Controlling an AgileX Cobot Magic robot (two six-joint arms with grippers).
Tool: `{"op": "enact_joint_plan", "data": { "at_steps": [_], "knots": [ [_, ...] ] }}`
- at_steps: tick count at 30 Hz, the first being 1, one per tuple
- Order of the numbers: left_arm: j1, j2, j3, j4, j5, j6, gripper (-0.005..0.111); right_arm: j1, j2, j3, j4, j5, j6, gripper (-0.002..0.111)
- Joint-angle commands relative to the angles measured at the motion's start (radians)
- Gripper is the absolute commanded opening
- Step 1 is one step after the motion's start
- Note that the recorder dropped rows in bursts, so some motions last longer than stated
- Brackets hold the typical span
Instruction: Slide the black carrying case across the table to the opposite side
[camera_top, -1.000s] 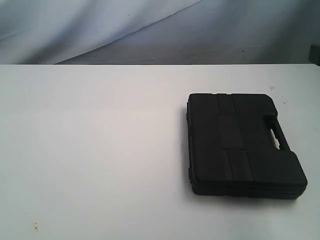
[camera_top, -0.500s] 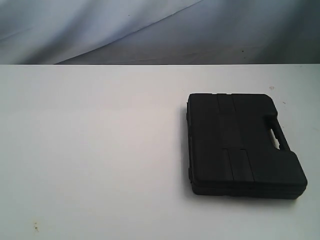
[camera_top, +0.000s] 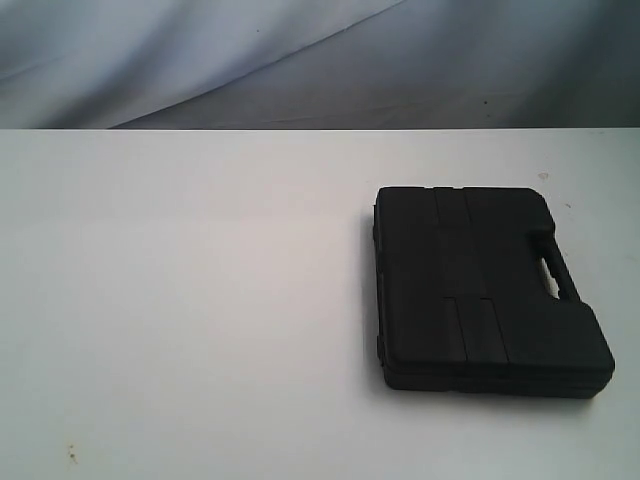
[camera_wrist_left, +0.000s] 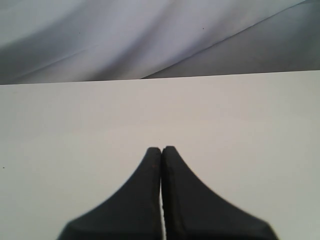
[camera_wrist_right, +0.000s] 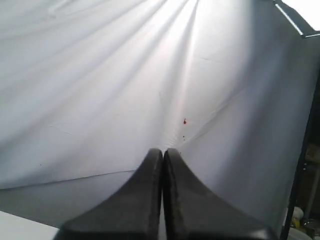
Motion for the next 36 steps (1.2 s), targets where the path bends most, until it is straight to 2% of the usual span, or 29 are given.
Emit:
{"op": "enact_joint_plan", "data": {
  "at_steps": [1,5,12,14,17,25,29,36],
  "knots": [
    [0.002,-0.007,0.005,0.0,-0.014,-0.003,0.0,0.0,-0.013,0.008,-0.099,0.119,-0.007,0.0],
    [0.002,-0.007,0.005,0.0,-0.014,-0.003,0.0,0.0,-0.013,0.027,-0.1,0.156,0.026,0.0],
    [0.002,-0.007,0.005,0.0,-0.014,-0.003,0.0,0.0,-0.013,0.167,0.006,0.024,0.045,0.0],
    [0.002,-0.007,0.005,0.0,-0.014,-0.003,0.0,0.0,-0.013,0.169,0.014,0.075,0.028,0.0],
    [0.002,-0.007,0.005,0.0,-0.014,-0.003,0.0,0.0,-0.013,0.175,0.07,0.129,0.131,0.0],
    [0.002,-0.007,0.005,0.0,-0.014,-0.003,0.0,0.0,-0.013,0.318,0.084,-0.105,0.18,0.0],
    [0.002,-0.007,0.005,0.0,-0.014,-0.003,0.0,0.0,-0.013,0.388,0.049,-0.105,0.176,0.0],
    [0.002,-0.007,0.005,0.0,-0.014,-0.003,0.0,0.0,-0.013,0.388,0.049,-0.05,0.176,0.0]
  ]
}}
